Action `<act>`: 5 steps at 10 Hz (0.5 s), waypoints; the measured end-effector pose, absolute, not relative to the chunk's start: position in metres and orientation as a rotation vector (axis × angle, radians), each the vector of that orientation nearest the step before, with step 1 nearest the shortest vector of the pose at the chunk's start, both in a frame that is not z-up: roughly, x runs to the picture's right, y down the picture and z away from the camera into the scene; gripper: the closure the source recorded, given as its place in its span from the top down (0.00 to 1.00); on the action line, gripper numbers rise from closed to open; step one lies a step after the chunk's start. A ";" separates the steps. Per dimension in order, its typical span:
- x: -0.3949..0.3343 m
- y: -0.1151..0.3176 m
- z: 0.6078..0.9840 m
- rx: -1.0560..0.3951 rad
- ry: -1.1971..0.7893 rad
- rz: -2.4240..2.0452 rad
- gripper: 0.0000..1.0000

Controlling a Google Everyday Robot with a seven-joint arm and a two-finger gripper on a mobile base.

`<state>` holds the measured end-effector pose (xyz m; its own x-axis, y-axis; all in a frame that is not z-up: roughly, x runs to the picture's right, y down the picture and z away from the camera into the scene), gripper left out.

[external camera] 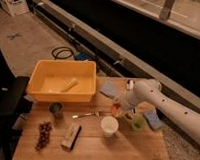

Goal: Place apple in paper cup

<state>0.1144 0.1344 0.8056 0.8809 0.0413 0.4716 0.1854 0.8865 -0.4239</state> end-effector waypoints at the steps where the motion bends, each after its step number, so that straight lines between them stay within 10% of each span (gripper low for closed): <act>1: 0.116 0.115 0.782 -0.440 -0.483 -0.091 0.00; 5: 0.122 0.073 0.708 -0.359 -0.513 -0.144 0.00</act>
